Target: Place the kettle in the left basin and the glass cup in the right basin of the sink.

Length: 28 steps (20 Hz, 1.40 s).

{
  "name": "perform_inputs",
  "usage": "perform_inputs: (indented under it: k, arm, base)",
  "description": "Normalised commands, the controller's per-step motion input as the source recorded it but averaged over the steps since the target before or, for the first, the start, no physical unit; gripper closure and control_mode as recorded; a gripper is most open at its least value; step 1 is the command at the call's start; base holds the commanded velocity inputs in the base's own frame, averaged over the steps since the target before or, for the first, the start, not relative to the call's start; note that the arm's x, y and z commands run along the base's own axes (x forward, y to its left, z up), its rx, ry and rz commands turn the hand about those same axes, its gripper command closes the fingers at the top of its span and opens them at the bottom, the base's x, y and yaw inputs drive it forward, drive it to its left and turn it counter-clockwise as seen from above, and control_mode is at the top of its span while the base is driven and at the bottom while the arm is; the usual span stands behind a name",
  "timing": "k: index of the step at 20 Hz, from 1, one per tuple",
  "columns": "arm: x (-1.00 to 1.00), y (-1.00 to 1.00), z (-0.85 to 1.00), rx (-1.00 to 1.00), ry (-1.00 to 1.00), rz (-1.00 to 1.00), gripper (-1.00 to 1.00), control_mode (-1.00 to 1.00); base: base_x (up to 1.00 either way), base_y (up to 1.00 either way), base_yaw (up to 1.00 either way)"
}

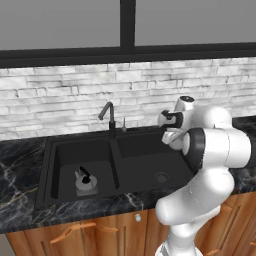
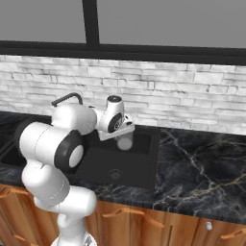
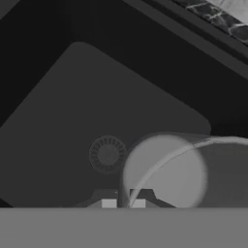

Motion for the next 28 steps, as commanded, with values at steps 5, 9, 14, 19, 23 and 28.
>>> perform_inputs:
  k: [5,9,14,19,23,28]
  arm:
    - [0.10,0.11,-0.23,0.00,0.00,0.00,1.00,-1.00]
    - [0.09,0.10,-0.24,0.00,0.00,0.00,1.00,-1.00]
    - [0.05,0.04,-0.25,0.00,0.00,0.00,1.00,-1.00]
    - [0.00,0.03,-0.31,0.00,0.02,0.00,1.00,-1.00]
    - [0.01,0.00,-0.34,0.00,0.05,0.00,1.00,-1.00]
    - [0.06,0.00,-0.36,0.00,0.03,0.00,1.00,-1.00]
  base:
    - [0.00,0.00,0.00]
    - [0.00,0.00,0.00]
    - [0.00,0.00,0.00]
    - [0.00,0.00,0.00]
    - [0.00,0.00,0.00]
    - [0.00,0.00,0.00]
